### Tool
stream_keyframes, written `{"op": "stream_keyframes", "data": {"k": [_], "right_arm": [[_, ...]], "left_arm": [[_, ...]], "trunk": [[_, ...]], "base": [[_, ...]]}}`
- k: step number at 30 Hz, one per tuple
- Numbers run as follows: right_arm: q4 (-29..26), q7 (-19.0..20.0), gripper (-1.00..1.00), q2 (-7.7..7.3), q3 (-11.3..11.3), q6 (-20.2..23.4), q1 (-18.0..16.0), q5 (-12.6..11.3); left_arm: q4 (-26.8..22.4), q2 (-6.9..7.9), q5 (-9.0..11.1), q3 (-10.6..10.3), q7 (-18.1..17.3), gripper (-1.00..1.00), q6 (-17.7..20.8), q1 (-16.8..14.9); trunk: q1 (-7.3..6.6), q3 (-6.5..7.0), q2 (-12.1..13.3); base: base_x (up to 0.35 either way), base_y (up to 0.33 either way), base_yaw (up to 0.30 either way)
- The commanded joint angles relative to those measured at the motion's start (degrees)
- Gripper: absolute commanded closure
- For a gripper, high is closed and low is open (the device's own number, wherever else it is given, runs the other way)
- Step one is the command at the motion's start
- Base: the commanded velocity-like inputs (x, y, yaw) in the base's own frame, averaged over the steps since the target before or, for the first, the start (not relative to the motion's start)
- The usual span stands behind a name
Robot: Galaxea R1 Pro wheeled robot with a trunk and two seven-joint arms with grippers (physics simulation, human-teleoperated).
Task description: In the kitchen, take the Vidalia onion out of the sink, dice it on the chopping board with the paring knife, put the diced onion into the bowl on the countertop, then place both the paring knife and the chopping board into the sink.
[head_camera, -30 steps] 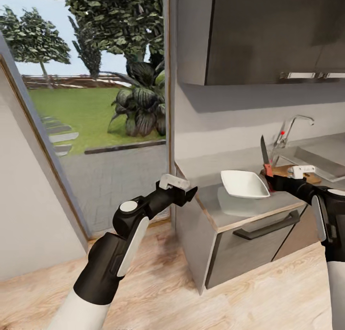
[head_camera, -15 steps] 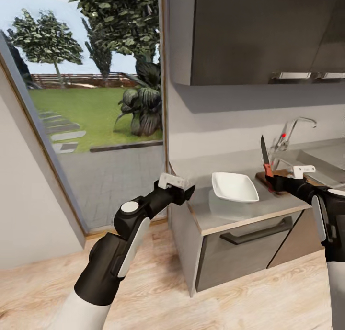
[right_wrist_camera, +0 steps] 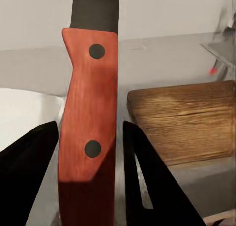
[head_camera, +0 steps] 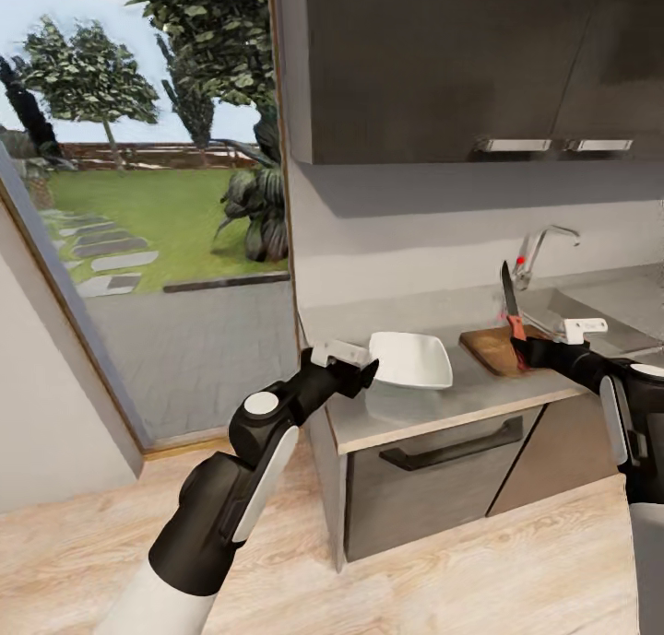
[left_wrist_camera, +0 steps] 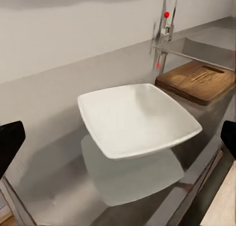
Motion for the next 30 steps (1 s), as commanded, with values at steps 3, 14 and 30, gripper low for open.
{"op": "stream_keyframes", "data": {"k": [3,14,30], "right_arm": [[0.0,0.4,1.0,-0.01,-0.1,0.2,0.0,0.3],[0.0,-18.1,1.0,9.69,3.7,-0.2,0.0,0.6],[0.0,-28.7,1.0,12.27,17.3,-5.2,0.2,0.5]], "left_arm": [[0.0,-0.03,0.5,0.0,0.1,-1.0,0.3,-0.1],[0.0,-0.03,0.4,0.1,6.5,-1.0,0.3,-0.1],[0.0,-0.03,0.7,1.3,5.1,-1.0,1.0,-0.1]], "trunk": [[0.01,-0.07,-0.1],[0.01,-0.07,-0.1],[0.01,-0.07,-0.1]], "base": [[0.0,-0.319,0.0],[0.0,-0.32,0.0],[0.0,-0.32,0.0]]}}
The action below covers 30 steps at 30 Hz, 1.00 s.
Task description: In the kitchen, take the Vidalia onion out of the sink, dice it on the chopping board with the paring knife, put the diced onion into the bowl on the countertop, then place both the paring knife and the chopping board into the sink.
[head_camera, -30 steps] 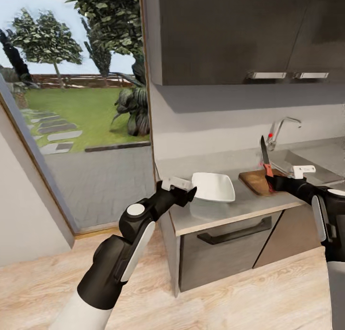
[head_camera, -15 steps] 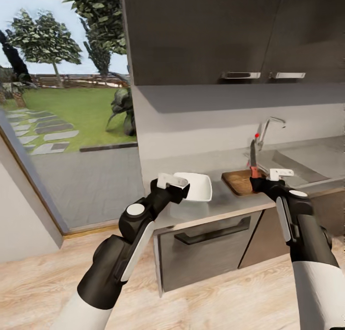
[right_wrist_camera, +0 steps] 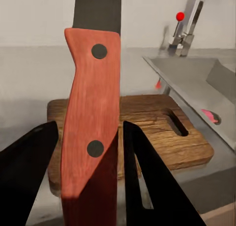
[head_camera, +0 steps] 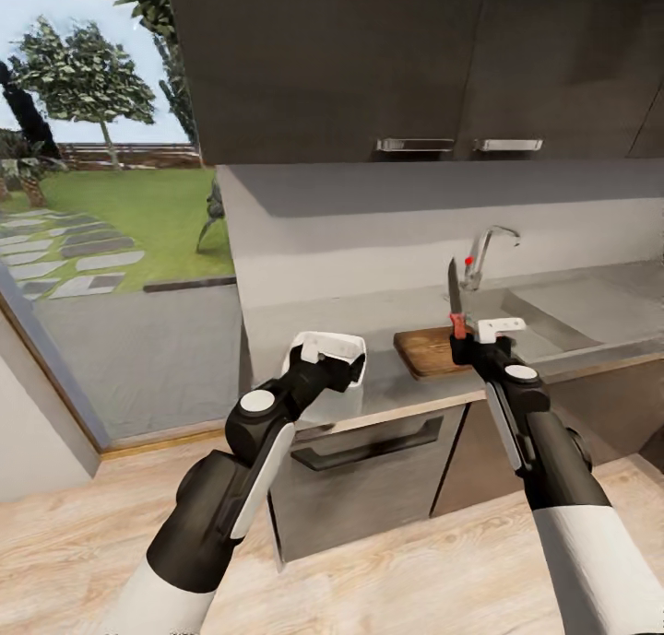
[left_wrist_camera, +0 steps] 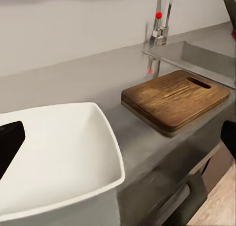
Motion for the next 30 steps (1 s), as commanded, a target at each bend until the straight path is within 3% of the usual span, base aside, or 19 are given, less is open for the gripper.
{"op": "stream_keyframes", "data": {"k": [1,3,5,7,10,11,14,17,21,26,30], "right_arm": [[-0.1,0.1,1.0,-0.03,0.4,0.2,0.0,0.3],[-0.1,0.3,1.0,-0.02,0.8,0.2,0.0,0.2],[-0.1,0.4,1.0,-0.01,1.0,0.2,0.0,0.2],[-0.1,0.4,1.0,-0.01,1.0,0.2,0.0,0.2],[-0.1,0.5,1.0,-0.01,1.1,0.2,0.1,0.2],[-0.1,0.5,1.0,-0.01,1.1,0.3,0.1,0.2],[-0.1,0.5,1.0,-0.01,1.1,0.3,0.1,0.2],[-0.1,0.5,1.0,-0.01,1.1,0.3,0.1,0.2],[-0.1,0.5,1.0,-0.01,1.1,0.2,0.1,0.2],[0.1,0.6,1.0,-0.04,1.0,0.2,0.1,0.2],[0.1,2.8,1.0,-0.21,0.4,0.2,0.2,0.2]], "left_arm": [[0.0,-0.02,0.6,0.8,-0.7,-1.0,0.3,-0.1],[0.0,-0.02,0.6,2.2,-2.8,-1.0,0.4,-0.1],[0.0,-0.02,0.6,3.8,-8.3,-1.0,1.0,-0.1],[0.0,-0.02,0.6,4.3,-11.3,-1.0,1.6,-0.1],[0.0,-0.02,0.5,5.3,-13.9,-1.0,2.4,-0.1],[0.0,-0.02,0.5,6.5,-14.3,-1.0,2.6,-0.1],[0.0,0.36,0.6,14.7,-17.1,-1.0,2.8,-0.1],[0.0,1.63,0.6,18.7,-23.8,-1.0,2.6,-0.1],[0.0,2.06,0.5,20.2,-26.1,-1.0,2.3,-0.2],[0.0,2.28,0.4,21.3,-26.4,-1.0,2.2,-0.1],[0.0,2.48,0.3,22.9,-26.5,-1.0,2.2,-0.1]], "trunk": [[0.01,-0.07,-0.1],[0.01,-0.07,-0.1],[0.01,-0.07,-0.1],[0.01,-0.07,-0.1],[0.01,-0.07,-0.1],[0.01,-0.07,-0.1],[0.01,-0.07,-0.1],[0.01,-0.07,-0.1],[0.01,-0.07,-0.1],[0.01,-0.07,-0.1],[0.01,-0.07,-0.1]], "base": [[0.0,-0.319,0.0],[0.0,-0.319,0.0],[0.0,-0.32,0.0],[0.0,-0.32,0.0],[0.0,-0.32,0.0],[0.0,-0.32,0.0],[0.0,-0.32,0.0],[0.0,-0.32,0.0],[0.0,-0.32,0.0],[0.0,-0.32,0.0],[0.0,-0.32,0.0]]}}
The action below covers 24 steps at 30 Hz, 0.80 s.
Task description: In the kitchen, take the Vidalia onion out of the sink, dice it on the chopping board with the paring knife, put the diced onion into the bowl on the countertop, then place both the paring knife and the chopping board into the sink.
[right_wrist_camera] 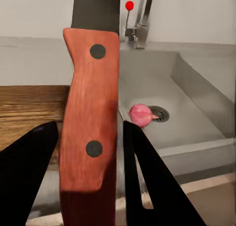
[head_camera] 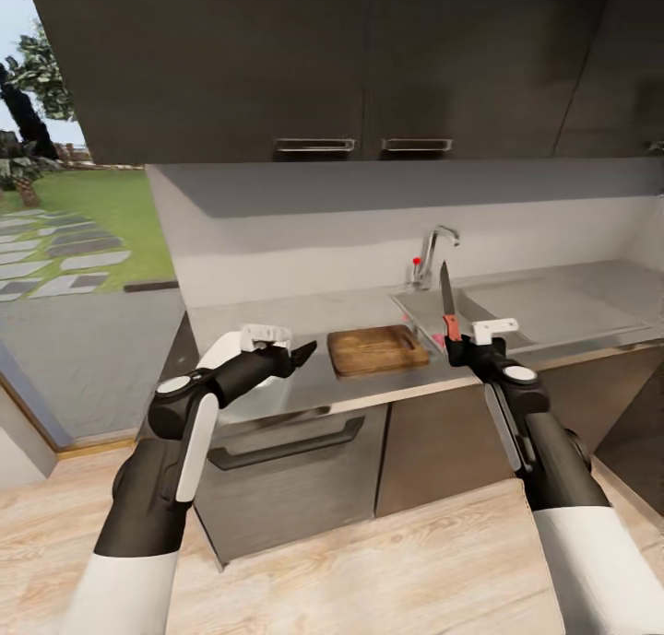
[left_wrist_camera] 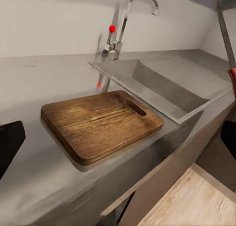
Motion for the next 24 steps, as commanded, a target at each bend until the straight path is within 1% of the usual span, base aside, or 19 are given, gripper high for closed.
{"op": "stream_keyframes", "data": {"k": [1,3,6,14,17,21,24], "right_arm": [[-0.1,0.8,1.0,-0.08,-0.6,0.3,0.0,0.3],[-0.1,1.3,1.0,-0.09,-1.4,0.4,0.0,0.3],[-0.1,1.8,1.0,-0.11,-2.1,0.4,0.0,0.3],[-0.1,1.9,1.0,-0.11,-2.4,0.4,0.0,0.3],[-0.1,2.0,1.0,-0.11,-2.5,0.4,0.0,0.3],[-0.1,2.0,1.0,-0.11,-2.5,0.4,0.0,0.3],[-0.1,2.0,1.0,-0.11,-2.5,0.4,0.0,0.3]], "left_arm": [[0.0,-0.03,0.6,0.1,0.2,-1.0,0.5,0.0],[0.0,-0.02,0.6,0.2,0.2,-1.0,0.5,0.0],[0.0,-0.02,0.6,0.2,0.2,-1.0,0.5,-0.1],[0.0,-0.1,0.5,0.2,0.2,-1.0,0.5,-0.1],[0.0,-0.1,0.5,0.2,0.2,-1.0,0.5,-0.1],[0.0,-0.16,0.4,0.1,0.3,-1.0,0.5,-0.1],[0.0,-0.24,0.4,0.1,1.3,-1.0,0.5,-0.1]], "trunk": [[0.01,-0.07,-0.1],[0.01,-0.07,-0.1],[0.01,-0.07,-0.1],[0.01,-0.07,-0.1],[0.01,-0.07,-0.1],[0.01,-0.07,-0.1],[0.01,-0.07,-0.1]], "base": [[0.0,-0.319,0.0],[0.0,-0.319,0.0],[0.0,-0.319,0.0],[0.0,-0.319,0.009],[0.0,-0.32,0.142],[0.0,-0.32,0.241],[0.0,-0.32,0.227]]}}
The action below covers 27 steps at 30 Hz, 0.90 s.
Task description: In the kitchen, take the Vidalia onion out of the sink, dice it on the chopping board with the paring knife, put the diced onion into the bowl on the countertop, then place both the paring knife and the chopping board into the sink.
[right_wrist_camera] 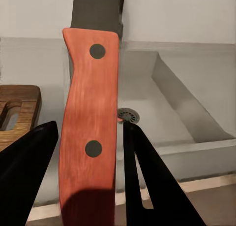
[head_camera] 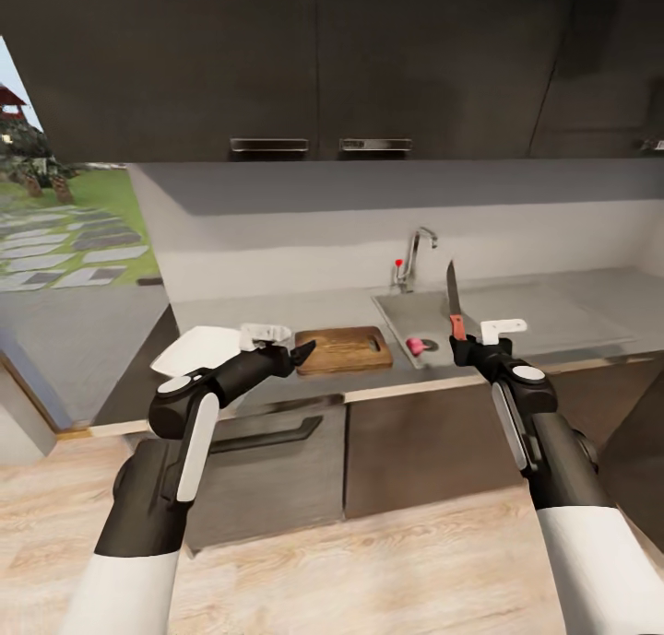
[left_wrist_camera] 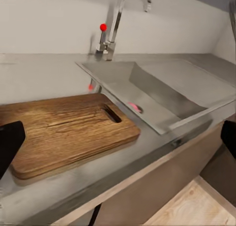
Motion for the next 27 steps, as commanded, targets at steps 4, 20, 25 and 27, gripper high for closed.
{"op": "stream_keyframes", "data": {"k": [4,20,25,27], "right_arm": [[-0.1,0.3,1.0,-0.02,-0.1,0.3,0.0,0.3],[-0.1,0.3,1.0,-0.02,-0.1,0.3,0.0,0.3],[-0.1,0.3,1.0,-0.02,-0.1,0.3,0.0,0.3],[-0.1,0.3,1.0,-0.02,0.0,0.3,0.0,0.3]], "left_arm": [[0.0,-0.06,0.6,0.0,1.1,-1.0,0.6,-0.1],[0.0,-0.08,0.6,0.0,1.5,-1.0,0.6,-0.1],[0.0,-0.03,0.6,0.0,2.0,-1.0,0.6,-0.1],[0.0,0.0,0.6,0.0,2.1,-1.0,0.6,-0.1]], "trunk": [[0.01,-0.07,-0.1],[0.01,-0.07,-0.1],[0.01,-0.07,-0.1],[0.01,-0.07,-0.1]], "base": [[0.0,-0.32,0.215],[0.0,-0.319,0.23],[0.0,-0.32,0.202],[0.0,-0.32,0.178]]}}
